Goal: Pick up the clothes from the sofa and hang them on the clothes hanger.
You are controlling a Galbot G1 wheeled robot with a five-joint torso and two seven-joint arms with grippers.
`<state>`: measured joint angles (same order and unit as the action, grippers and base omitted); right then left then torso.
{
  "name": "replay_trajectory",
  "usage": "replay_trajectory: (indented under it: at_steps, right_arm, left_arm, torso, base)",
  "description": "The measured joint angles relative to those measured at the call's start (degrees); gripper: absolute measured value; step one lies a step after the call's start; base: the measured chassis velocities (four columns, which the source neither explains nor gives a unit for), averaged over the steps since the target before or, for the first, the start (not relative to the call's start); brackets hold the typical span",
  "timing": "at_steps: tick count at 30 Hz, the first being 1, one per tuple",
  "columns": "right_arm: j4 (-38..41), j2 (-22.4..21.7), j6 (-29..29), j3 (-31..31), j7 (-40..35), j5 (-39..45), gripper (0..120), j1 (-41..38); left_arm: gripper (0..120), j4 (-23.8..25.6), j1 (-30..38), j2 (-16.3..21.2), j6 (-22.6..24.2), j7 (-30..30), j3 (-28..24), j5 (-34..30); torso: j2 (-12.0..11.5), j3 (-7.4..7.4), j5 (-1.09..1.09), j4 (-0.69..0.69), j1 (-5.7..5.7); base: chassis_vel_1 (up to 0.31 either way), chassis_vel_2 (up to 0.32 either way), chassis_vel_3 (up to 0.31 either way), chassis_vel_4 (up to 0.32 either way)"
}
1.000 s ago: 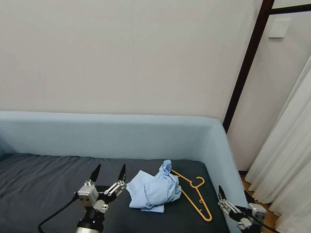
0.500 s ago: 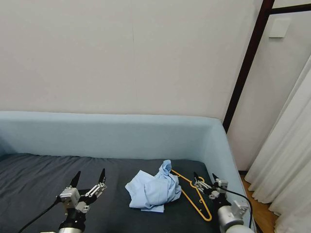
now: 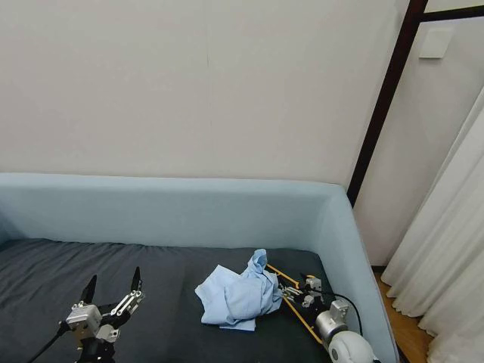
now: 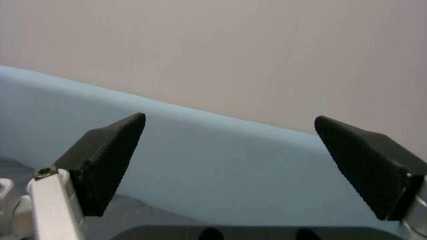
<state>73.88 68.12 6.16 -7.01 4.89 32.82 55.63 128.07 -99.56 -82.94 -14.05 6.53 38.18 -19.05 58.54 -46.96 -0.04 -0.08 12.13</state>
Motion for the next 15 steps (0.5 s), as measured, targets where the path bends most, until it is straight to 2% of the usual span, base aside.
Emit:
replay_trajectory:
  at_steps: [3, 10, 15]
  right_arm:
    - [-1.6, 1.1, 0.1, 0.2, -0.9, -0.4, 100, -0.8]
    - [-4.8, 3.7, 4.7, 1.9, 0.5, 3.0, 100, -2.6]
    - [-5.3, 4.6, 1.8, 3.4, -3.4, 1.2, 100, -3.7]
  left_arm:
    - [100, 0.1, 0.0, -1.2, 0.0, 0.2, -0.5, 0.6]
    - [100, -0.3, 1.2, -1.9, -0.1, 0.2, -0.9, 1.1]
    - [100, -2.0, 1.9, -1.9, -0.2, 0.2, -1.2, 1.5]
  torso:
    - [0.0, 0.0, 0.0, 0.01, 0.0]
    - [0.0, 0.0, 0.01, 0.02, 0.0]
    - [0.0, 0.0, -0.01, 0.01, 0.0]
  base:
    - [0.0, 0.0, 0.0, 0.0]
    - [0.0, 0.0, 0.0, 0.0]
    - [0.0, 0.0, 0.0, 0.0]
